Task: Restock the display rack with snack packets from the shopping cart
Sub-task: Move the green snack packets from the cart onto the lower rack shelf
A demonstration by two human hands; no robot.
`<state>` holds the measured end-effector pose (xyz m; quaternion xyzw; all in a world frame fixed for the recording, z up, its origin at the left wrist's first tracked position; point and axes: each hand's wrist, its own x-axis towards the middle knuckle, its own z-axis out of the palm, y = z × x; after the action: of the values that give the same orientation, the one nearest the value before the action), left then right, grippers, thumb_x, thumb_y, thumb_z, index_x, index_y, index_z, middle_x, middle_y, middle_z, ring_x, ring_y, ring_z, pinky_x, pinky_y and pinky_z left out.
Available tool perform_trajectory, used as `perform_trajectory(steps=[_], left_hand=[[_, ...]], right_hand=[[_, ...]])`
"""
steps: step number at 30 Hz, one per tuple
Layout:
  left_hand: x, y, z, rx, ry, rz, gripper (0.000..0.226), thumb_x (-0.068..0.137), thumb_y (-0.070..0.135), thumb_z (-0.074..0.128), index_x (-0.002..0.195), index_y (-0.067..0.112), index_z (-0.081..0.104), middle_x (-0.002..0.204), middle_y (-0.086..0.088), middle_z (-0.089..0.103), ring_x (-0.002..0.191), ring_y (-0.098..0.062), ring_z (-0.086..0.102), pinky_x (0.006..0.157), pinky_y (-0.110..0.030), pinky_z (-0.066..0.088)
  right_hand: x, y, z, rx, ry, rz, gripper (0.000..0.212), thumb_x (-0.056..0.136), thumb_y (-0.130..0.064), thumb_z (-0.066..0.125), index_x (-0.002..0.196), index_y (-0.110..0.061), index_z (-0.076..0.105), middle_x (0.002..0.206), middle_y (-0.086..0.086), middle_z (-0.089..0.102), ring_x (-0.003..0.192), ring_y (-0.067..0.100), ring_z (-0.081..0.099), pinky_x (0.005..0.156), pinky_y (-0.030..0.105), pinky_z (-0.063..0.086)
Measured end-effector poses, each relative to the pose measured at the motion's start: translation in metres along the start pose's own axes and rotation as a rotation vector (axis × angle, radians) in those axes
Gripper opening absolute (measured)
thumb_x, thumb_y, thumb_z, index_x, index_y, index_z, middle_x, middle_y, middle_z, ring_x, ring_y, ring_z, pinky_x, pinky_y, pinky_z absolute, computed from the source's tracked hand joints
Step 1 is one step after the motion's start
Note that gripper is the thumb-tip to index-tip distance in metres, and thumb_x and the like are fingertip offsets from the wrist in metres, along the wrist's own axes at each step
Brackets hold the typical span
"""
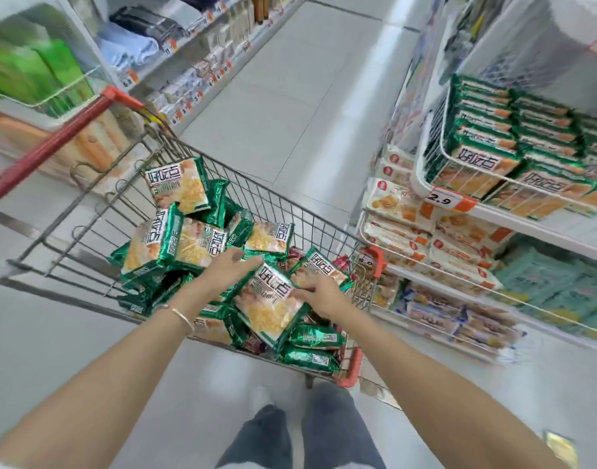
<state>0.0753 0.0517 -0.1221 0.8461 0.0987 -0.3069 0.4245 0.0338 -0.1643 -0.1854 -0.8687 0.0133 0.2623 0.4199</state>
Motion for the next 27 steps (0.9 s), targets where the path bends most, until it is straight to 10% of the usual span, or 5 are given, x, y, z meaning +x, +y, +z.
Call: perform_trajectory(steps=[5, 9, 16, 22, 27], left_hand=[[0.005, 0.017, 0.008, 0.018, -0.184, -0.055, 0.108, 0.068, 0.063, 0.078, 0.151, 0.009, 0.035, 0.149, -0.013, 0.046, 0.124, -0.024, 0.056, 0.100, -0.038, 0.045], [0.020, 0.011, 0.013, -0.142, -0.263, -0.161, 0.104, 0.077, 0.063, 0.072, 0.154, 0.009, 0.026, 0.156, -0.014, 0.034, 0.146, -0.031, 0.030, 0.118, -0.048, 0.023], [0.038, -0.003, 0.020, -0.420, 0.012, -0.194, 0.104, 0.086, 0.049, 0.069, 0.160, 0.016, 0.005, 0.166, -0.011, 0.016, 0.149, -0.032, 0.023, 0.121, -0.053, 0.016], [0.039, -0.005, 0.018, -0.477, 0.223, -0.146, 0.100, 0.088, 0.047, 0.069, 0.160, 0.014, 0.008, 0.156, -0.019, 0.036, 0.130, -0.034, 0.047, 0.112, -0.052, 0.031], [0.025, 0.016, 0.024, -0.501, 0.306, -0.169, 0.091, 0.096, 0.043, 0.061, 0.160, 0.011, 0.003, 0.158, -0.019, 0.033, 0.136, -0.037, 0.043, 0.114, -0.051, 0.030]], right_hand=[[-0.004, -0.016, -0.062, 0.159, -0.033, -0.033, 0.021, 0.094, -0.025, 0.068, 0.077, -0.034, 0.077, 0.060, -0.003, 0.059, 0.052, 0.016, 0.037, 0.051, 0.027, 0.032], [-0.001, -0.004, -0.065, 0.411, -0.034, 0.126, 0.022, 0.095, -0.023, 0.066, 0.109, -0.008, 0.074, 0.104, 0.003, 0.075, 0.090, 0.011, 0.066, 0.083, 0.020, 0.052], [0.037, 0.049, -0.025, 0.506, 0.145, 0.648, 0.063, 0.097, -0.041, 0.059, 0.147, -0.007, 0.040, 0.150, 0.013, 0.042, 0.136, 0.035, 0.044, 0.116, 0.047, 0.035], [0.050, 0.044, -0.009, 0.522, 0.261, 0.698, 0.053, 0.096, -0.028, 0.064, 0.134, 0.007, 0.048, 0.107, 0.014, 0.062, 0.095, 0.028, 0.061, 0.086, 0.034, 0.048], [0.037, 0.031, -0.050, 0.277, 0.350, 0.385, 0.067, 0.102, -0.036, 0.051, 0.153, -0.004, 0.022, 0.139, 0.014, 0.052, 0.093, 0.019, 0.059, 0.097, 0.041, 0.051]])
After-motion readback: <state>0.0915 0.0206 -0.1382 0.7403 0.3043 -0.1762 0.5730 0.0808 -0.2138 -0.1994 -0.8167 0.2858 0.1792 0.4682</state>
